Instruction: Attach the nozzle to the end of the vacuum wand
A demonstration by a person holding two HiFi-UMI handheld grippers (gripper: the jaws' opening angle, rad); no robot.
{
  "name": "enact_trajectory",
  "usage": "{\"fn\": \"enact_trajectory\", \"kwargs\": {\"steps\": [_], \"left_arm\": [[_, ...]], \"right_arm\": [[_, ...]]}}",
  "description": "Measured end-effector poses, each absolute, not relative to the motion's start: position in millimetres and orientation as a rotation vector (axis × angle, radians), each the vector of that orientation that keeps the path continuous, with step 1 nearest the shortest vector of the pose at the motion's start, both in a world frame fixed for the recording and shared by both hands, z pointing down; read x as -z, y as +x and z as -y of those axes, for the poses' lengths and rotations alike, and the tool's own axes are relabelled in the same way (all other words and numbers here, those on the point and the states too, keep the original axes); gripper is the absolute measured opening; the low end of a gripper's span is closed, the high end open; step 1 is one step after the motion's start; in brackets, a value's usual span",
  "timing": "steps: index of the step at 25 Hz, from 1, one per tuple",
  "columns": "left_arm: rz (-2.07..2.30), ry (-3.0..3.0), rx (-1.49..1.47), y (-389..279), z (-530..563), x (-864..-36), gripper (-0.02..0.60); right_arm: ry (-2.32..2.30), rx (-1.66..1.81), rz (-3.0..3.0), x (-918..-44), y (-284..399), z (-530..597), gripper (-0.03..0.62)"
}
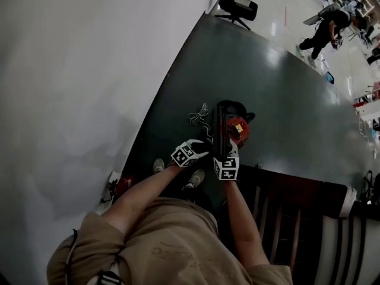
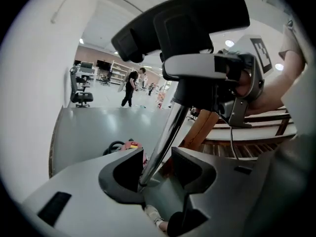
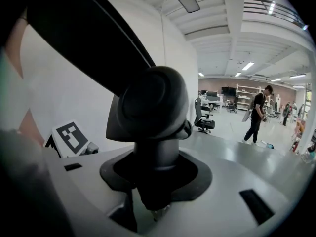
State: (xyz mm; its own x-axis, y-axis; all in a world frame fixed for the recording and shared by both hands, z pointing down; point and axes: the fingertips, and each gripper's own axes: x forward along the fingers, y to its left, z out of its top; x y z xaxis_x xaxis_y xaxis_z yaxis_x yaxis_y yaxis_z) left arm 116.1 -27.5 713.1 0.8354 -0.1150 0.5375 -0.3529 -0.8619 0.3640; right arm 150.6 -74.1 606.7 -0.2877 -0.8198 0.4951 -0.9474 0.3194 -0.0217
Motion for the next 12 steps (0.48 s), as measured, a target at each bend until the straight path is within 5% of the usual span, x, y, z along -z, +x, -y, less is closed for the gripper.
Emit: {"fn": "enact_trajectory", "kwargs": {"steps": [12], "left_arm": [[0.772, 2.339, -0.560, -116, 85, -711, 0.169]], "right_arm": [[1.203, -0.416, 2.219, -673, -36, 127, 0.163]]}}
